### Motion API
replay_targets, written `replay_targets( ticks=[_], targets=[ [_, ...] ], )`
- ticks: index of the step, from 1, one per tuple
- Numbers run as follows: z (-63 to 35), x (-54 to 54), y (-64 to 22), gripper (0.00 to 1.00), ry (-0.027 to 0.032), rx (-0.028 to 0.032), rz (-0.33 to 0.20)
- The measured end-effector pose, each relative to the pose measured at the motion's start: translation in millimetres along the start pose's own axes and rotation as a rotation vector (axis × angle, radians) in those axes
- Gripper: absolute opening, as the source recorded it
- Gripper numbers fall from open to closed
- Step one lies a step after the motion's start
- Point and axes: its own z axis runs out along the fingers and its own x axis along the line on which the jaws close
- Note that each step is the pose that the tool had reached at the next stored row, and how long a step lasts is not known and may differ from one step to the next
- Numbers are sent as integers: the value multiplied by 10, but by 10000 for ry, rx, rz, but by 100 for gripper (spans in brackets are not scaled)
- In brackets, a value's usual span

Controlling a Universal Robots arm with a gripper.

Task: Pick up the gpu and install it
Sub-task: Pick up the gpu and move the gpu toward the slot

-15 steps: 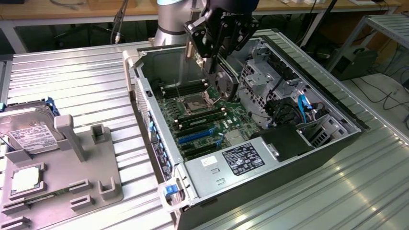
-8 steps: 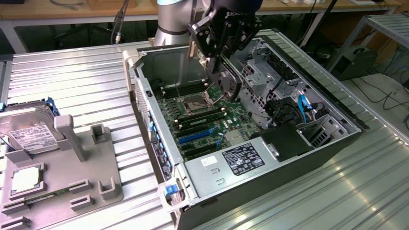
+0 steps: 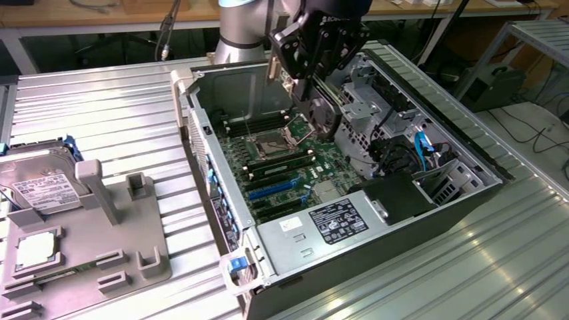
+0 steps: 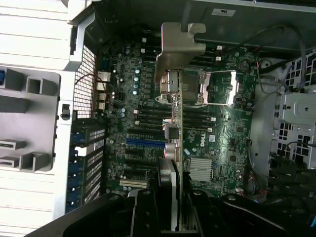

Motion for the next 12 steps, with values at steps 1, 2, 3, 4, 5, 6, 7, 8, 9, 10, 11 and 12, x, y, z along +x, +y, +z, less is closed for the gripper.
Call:
replay_targets(
  ticks=[1,2,3,4,5,6,7,8,9,10,11,12],
  targets=[
    [0,-4,0,28,1,1,1],
    [0,-11,-1,28,1,1,0],
    [0,-16,-1,28,1,1,0],
    [0,-21,-2,28,1,1,0],
    [1,-26,-2,28,1,1,0],
    [1,-35,-3,28,1,1,1],
    [2,-39,-3,28,0,1,1],
    [2,-44,-4,28,1,1,0],
    [2,-50,-4,28,1,1,1],
    [2,-58,-5,28,1,2,1],
    [2,-66,-6,28,1,2,1],
    [2,-74,-7,28,1,2,0]
  ],
)
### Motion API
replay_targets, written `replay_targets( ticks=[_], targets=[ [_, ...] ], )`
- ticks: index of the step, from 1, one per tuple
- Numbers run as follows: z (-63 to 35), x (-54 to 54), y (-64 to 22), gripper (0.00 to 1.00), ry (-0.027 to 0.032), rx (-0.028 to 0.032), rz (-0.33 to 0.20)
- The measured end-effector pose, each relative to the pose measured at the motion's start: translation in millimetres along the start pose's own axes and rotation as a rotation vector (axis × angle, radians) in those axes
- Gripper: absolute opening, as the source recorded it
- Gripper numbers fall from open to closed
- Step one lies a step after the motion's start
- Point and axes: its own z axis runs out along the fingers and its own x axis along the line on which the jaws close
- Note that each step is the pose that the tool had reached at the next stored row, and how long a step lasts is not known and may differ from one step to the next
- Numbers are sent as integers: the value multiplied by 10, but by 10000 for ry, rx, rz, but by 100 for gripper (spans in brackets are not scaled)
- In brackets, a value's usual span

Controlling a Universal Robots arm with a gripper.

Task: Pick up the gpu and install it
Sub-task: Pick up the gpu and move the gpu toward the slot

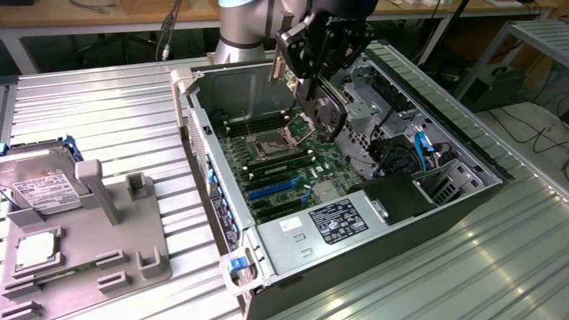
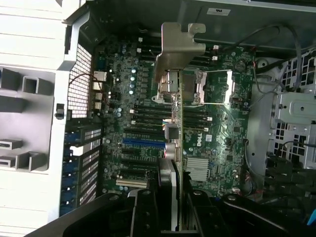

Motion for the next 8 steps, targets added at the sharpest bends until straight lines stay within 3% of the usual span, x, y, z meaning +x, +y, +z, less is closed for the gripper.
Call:
replay_targets(
  ticks=[8],
  targets=[
    [0,-52,-5,28,0,0,0]
  ],
)
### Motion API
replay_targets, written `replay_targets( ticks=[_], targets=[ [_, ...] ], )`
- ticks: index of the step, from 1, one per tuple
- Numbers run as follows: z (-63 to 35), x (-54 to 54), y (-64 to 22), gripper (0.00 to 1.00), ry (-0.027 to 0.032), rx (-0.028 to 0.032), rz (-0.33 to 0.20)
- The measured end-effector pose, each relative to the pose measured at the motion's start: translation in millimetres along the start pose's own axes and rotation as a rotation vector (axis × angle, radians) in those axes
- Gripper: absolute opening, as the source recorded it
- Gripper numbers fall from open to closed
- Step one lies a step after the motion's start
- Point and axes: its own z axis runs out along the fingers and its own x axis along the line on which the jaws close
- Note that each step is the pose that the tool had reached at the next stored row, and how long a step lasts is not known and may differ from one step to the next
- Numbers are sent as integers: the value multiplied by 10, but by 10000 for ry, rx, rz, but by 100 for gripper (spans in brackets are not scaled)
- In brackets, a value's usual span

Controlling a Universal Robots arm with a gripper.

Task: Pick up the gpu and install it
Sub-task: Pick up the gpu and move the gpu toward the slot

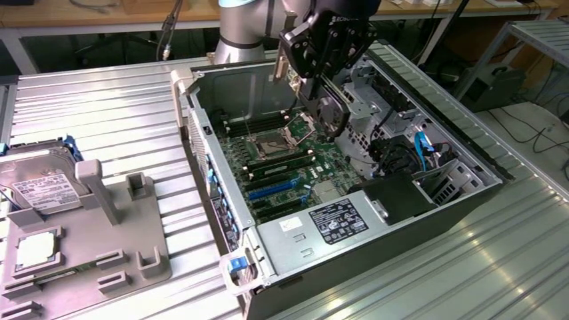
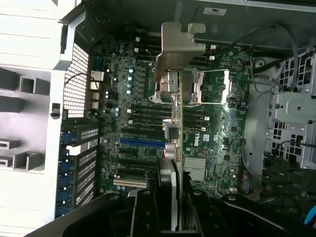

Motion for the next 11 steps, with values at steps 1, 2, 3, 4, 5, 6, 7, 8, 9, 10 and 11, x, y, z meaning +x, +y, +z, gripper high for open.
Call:
replay_targets(
  ticks=[1,2,3,4,5,6,7,8,9,10,11],
  targets=[
    [0,-7,-1,28,1,0,0],
    [0,-12,-1,28,0,0,0],
    [0,-18,-2,28,0,0,0],
    [0,-25,-2,28,0,0,0],
    [1,-35,-3,28,0,-1,0],
    [1,-51,-4,28,0,0,3],
    [1,-67,-6,28,0,0,9],
    [2,-90,-9,28,0,0,18],
    [2,-112,-11,28,-1,0,28],
    [2,-130,-12,28,0,1,36],
    [2,-148,-14,28,-2,0,50]
  ],
)
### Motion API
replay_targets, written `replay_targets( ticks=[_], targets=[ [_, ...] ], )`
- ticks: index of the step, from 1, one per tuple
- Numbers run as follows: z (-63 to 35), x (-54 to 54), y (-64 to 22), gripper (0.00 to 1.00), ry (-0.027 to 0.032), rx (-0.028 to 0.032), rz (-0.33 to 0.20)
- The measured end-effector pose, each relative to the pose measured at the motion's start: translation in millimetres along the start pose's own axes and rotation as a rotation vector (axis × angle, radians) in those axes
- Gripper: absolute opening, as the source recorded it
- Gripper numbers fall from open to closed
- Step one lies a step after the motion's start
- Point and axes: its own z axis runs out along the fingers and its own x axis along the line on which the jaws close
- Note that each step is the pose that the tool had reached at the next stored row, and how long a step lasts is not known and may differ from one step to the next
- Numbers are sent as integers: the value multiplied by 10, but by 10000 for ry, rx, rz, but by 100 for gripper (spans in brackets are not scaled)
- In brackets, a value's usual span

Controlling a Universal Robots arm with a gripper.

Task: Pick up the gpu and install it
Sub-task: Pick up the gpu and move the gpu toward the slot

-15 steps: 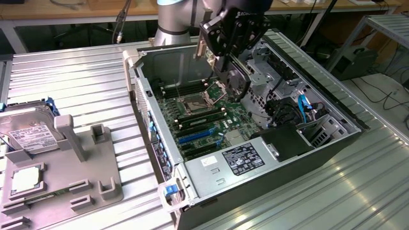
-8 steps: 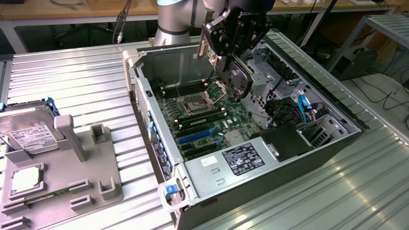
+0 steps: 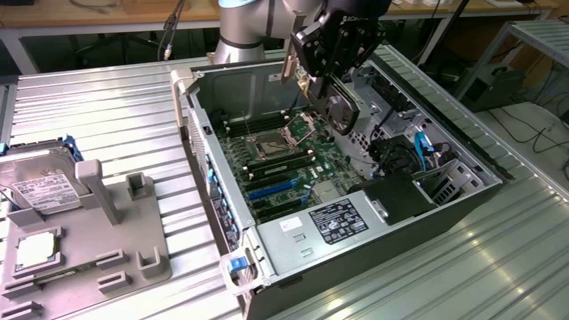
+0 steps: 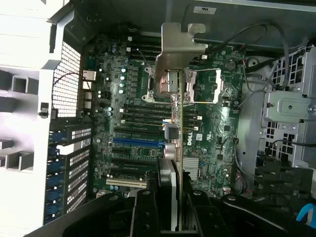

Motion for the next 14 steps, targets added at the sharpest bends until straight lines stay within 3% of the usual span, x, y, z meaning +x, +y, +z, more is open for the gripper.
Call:
replay_targets(
  ticks=[6,14],
  targets=[
    [5,-102,-9,28,-6,5,185],
    [5,-114,-10,28,-6,5,194]
  ],
)
